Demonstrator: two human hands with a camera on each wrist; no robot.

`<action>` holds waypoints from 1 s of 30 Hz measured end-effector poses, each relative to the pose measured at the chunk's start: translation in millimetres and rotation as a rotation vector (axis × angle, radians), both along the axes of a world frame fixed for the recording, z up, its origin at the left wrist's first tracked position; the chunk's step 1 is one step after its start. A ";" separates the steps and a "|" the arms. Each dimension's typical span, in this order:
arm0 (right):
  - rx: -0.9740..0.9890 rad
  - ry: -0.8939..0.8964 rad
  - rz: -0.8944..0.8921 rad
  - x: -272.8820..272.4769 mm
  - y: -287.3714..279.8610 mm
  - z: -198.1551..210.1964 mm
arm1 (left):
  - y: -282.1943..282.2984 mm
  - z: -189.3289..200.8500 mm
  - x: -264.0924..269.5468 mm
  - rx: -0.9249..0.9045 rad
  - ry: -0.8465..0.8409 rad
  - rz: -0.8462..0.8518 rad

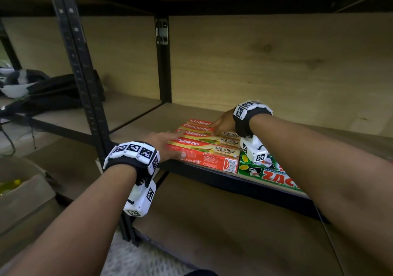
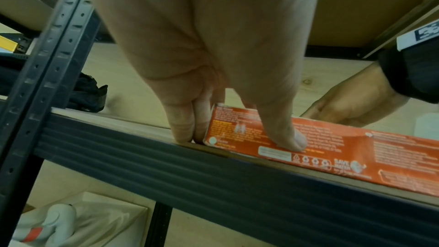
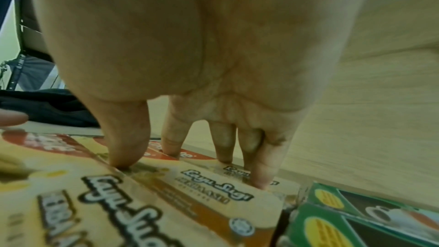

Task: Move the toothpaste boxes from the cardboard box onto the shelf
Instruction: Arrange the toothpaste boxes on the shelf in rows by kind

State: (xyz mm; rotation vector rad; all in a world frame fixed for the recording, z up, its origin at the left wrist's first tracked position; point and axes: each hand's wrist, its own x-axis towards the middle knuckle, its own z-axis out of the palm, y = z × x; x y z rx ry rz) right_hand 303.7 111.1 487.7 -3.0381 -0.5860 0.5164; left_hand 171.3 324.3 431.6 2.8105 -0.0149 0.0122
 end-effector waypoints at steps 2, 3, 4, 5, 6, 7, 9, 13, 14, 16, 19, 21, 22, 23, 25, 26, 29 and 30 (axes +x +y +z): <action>-0.002 0.014 -0.017 -3.0 0.9 0.5 | -1.3 -0.5 2.2 0.037 0.008 0.004; -0.004 0.024 -0.023 -4.6 1.5 0.7 | -2.0 -0.5 2.4 0.043 0.009 -0.002; -0.007 0.028 -0.018 -6.1 2.3 1.1 | -2.0 -0.6 3.1 0.043 0.009 -0.009; -0.013 0.027 -0.009 -4.8 3.1 0.4 | -1.8 -0.2 3.3 0.043 0.002 -0.014; -0.028 0.029 -0.007 -3.5 3.3 -0.4 | -1.4 -0.4 3.9 0.037 -0.008 -0.015; -0.041 0.032 -0.010 -2.9 3.6 -0.7 | -1.5 -0.1 3.9 0.027 -0.019 -0.012; -0.071 0.022 0.006 -6.4 4.2 -0.1 | -1.9 0.1 3.8 -0.004 -0.035 -0.004; -0.094 -0.002 0.073 -18.9 -2.4 6.4 | -2.3 1.1 4.6 -0.024 -0.058 -0.002; -0.061 0.004 0.078 -21.1 -5.3 7.8 | -1.9 0.6 4.7 -0.022 -0.056 -0.003; 0.025 0.019 0.080 -26.4 -12.0 10.4 | -2.2 0.4 3.9 -0.009 -0.050 0.002; 0.128 0.026 0.062 -36.3 -26.5 13.1 | -5.1 3.6 3.2 0.052 -0.012 0.007; 0.143 0.019 0.046 -47.4 -39.7 15.5 | -8.3 4.5 1.4 0.107 0.010 0.004; 0.134 0.030 0.042 -53.4 -47.3 16.6 | -10.3 4.3 0.4 0.129 0.015 0.003; 0.113 0.046 0.043 -59.9 -55.5 18.6 | -13.1 5.1 -1.7 0.149 0.013 0.003; 0.063 0.086 0.028 -76.6 -72.8 24.7 | -20.6 7.9 -4.6 0.200 0.006 0.000; 0.036 0.106 0.021 -84.7 -80.5 27.9 | -24.6 11.0 -5.9 0.229 0.007 -0.007; -0.113 0.110 0.036 -108.0 -101.6 34.9 | -39.5 25.5 -10.4 0.317 0.017 -0.047; -0.167 0.092 0.046 -114.3 -106.2 34.4 | -46.2 30.7 -12.6 0.337 0.011 -0.076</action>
